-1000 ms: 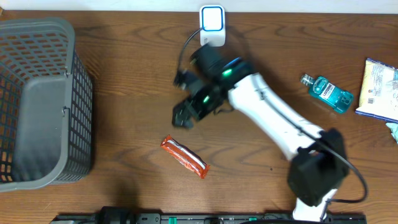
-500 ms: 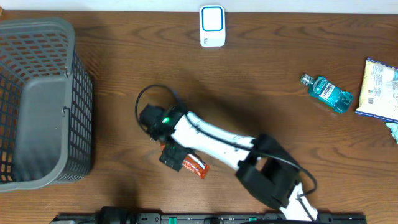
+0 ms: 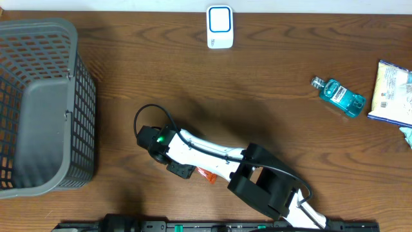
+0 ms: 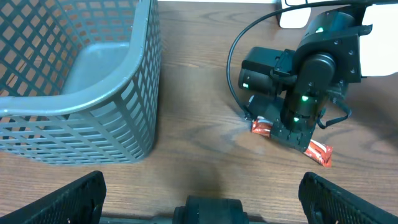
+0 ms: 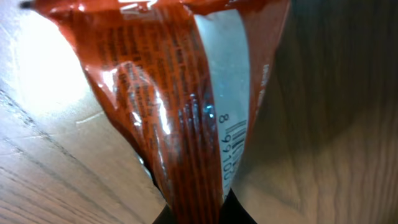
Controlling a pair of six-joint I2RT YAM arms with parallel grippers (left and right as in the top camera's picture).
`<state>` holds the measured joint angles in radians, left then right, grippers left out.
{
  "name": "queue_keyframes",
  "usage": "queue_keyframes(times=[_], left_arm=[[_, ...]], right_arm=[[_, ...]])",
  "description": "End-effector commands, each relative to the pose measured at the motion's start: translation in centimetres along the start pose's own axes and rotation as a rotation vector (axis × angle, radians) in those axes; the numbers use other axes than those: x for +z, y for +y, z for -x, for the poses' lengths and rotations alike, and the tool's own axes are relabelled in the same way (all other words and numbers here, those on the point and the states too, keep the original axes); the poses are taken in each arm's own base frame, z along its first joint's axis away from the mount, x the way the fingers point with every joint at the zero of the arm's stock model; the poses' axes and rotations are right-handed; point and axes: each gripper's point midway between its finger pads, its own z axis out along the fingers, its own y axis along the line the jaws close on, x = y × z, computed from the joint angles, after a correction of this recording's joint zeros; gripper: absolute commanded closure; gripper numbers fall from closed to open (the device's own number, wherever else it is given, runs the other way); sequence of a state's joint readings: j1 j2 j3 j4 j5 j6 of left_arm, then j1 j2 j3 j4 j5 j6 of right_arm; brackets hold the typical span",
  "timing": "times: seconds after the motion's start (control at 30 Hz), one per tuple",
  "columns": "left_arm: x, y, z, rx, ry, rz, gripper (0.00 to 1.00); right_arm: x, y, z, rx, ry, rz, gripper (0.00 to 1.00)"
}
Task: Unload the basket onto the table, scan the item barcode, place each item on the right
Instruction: 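Grasp the orange snack bar end and lift it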
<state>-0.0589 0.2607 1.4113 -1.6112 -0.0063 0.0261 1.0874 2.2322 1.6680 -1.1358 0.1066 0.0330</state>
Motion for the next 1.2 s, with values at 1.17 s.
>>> queue_keyframes(times=[1.17], left_arm=[[0.0, 0.2, -1.8, 0.001, 0.082, 0.014, 0.01]], right_arm=[[-0.6, -19.3, -3.4, 1.304, -0.028, 0.124, 0.98]])
